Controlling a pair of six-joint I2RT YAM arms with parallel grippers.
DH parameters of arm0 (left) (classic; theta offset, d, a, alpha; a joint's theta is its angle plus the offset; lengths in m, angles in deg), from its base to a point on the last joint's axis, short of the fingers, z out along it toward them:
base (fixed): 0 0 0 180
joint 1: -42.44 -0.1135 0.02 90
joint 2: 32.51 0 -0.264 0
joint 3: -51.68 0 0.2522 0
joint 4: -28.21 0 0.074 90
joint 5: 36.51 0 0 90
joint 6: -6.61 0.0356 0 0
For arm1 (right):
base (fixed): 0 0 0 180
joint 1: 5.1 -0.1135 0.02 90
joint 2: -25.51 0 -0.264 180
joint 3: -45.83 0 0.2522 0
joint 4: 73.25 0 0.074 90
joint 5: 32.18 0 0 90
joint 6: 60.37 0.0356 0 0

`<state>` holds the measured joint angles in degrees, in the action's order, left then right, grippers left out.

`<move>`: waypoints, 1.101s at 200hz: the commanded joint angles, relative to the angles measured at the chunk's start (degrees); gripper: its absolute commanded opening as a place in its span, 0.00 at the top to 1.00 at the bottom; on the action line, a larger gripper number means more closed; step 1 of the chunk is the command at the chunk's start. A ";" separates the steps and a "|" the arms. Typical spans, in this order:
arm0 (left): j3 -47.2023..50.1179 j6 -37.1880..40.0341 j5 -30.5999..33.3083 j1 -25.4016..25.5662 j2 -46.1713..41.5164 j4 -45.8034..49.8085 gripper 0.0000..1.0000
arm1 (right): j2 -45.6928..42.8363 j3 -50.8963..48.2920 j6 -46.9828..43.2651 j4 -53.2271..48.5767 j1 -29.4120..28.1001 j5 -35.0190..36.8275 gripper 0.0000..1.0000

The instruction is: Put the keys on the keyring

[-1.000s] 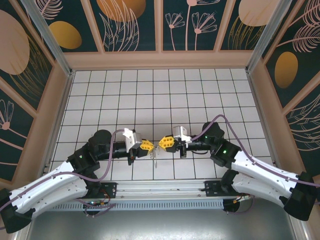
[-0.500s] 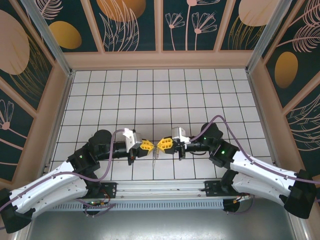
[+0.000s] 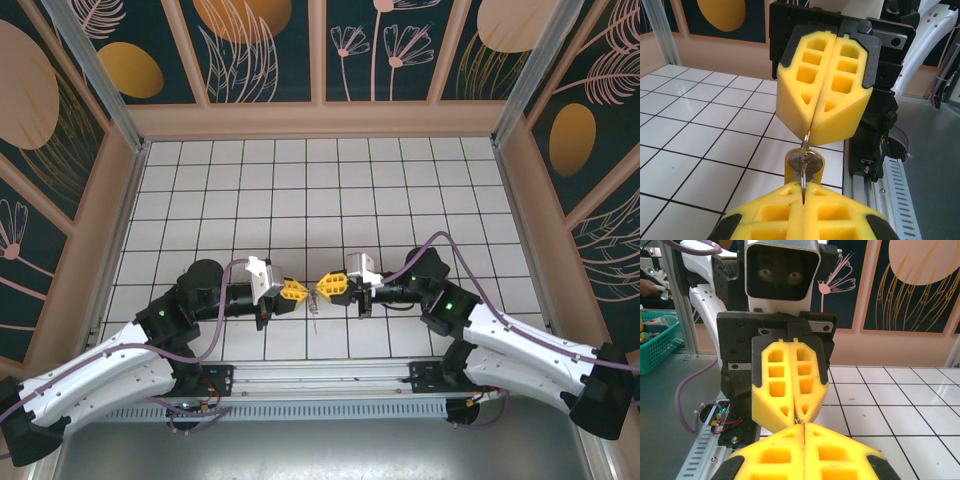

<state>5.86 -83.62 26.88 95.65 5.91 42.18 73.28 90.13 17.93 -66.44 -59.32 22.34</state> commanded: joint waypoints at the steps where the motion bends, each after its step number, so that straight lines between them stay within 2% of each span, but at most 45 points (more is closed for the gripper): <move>1: -2.22 0.84 -1.16 0.21 -0.27 -2.23 1.00 | -0.38 -0.67 -1.02 0.34 -0.33 1.16 1.00; 131: -2.14 0.74 -1.18 0.22 -0.18 -2.30 1.00 | -0.87 -0.97 -1.45 -0.26 -0.19 0.06 1.00; 220: -1.65 0.06 -5.86 0.17 -2.10 -4.07 1.00 | -2.97 -1.80 -0.54 -0.98 0.16 -3.47 1.00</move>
<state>5.60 -83.64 23.64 95.65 5.32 42.00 71.00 88.69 17.53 -67.94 -59.32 20.78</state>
